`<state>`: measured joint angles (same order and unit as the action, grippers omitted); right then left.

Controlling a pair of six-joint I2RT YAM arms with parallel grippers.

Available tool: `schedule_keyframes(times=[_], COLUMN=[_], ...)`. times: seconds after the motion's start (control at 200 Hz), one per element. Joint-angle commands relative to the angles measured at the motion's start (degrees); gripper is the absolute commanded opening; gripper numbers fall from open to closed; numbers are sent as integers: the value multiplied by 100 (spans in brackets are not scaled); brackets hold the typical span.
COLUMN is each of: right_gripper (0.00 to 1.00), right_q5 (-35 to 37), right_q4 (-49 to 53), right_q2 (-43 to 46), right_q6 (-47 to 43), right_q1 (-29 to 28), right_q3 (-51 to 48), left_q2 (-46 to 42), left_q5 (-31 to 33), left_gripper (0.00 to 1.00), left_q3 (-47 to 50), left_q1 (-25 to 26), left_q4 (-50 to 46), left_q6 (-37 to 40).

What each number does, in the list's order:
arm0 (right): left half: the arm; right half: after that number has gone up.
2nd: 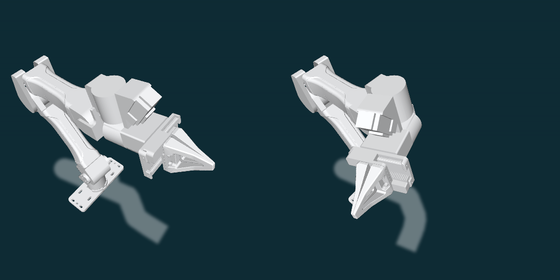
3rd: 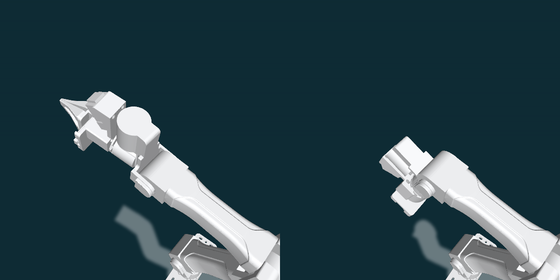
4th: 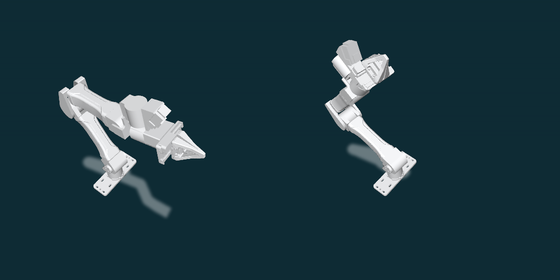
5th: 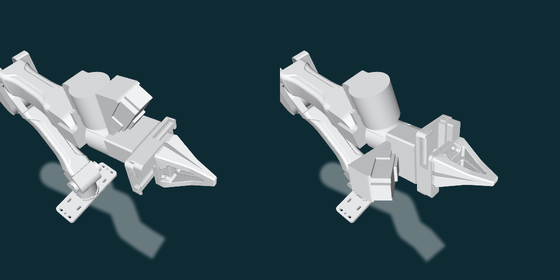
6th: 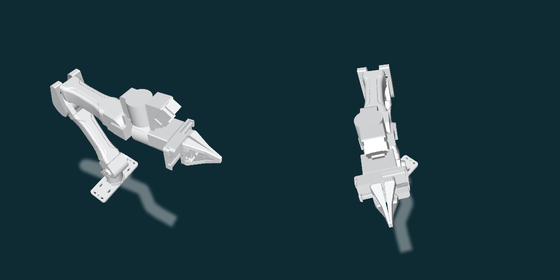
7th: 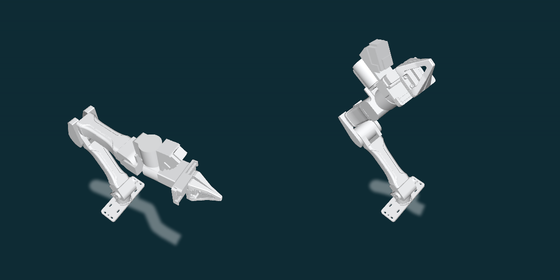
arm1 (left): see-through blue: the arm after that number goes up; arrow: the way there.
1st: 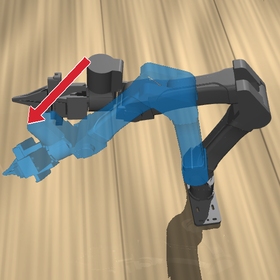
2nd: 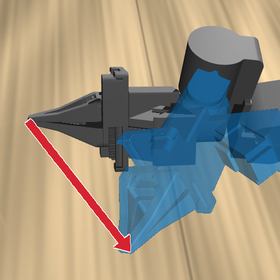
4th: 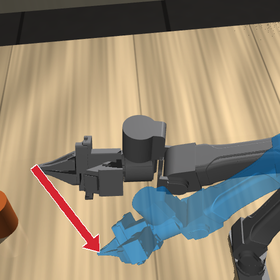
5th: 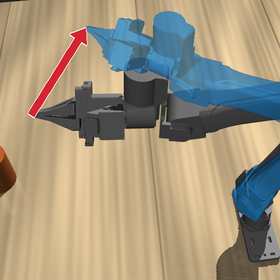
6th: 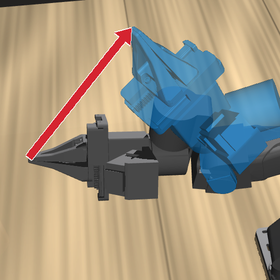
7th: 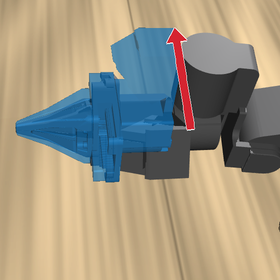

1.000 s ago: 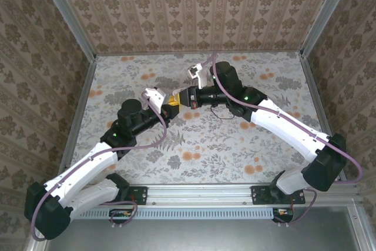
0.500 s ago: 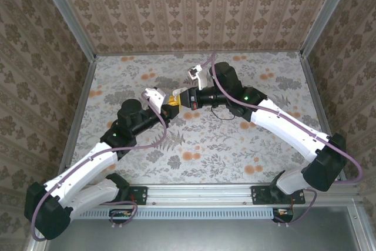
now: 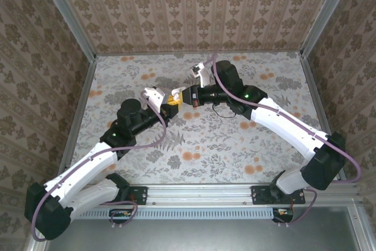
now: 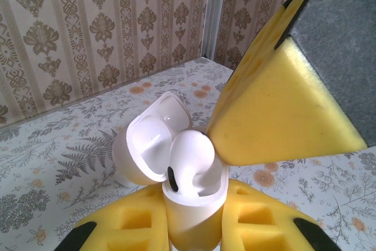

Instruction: Insert the wireless bluetooth earbuds into the charging case

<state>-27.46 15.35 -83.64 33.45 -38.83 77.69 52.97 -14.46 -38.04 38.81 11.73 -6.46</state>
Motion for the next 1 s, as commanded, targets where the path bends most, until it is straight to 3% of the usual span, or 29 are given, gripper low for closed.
schedule_keyframes(times=[0.0, 0.54, 0.995], right_gripper=[7, 12, 11], right_q5=[-8, 30, -87], right_q4=[-54, -90, 638], right_q2=[-45, 352, -118], right_q6=[91, -25, -259], right_q1=[42, 34, -116], right_q3=[72, 121, 445], left_q2=[-125, -85, -143], left_q5=[-127, -233, -269], left_gripper=[0, 0, 0], left_q3=[-256, -169, -107], left_q1=[2, 4, 3], left_q4=[98, 215, 204], left_q6=[82, 212, 363])
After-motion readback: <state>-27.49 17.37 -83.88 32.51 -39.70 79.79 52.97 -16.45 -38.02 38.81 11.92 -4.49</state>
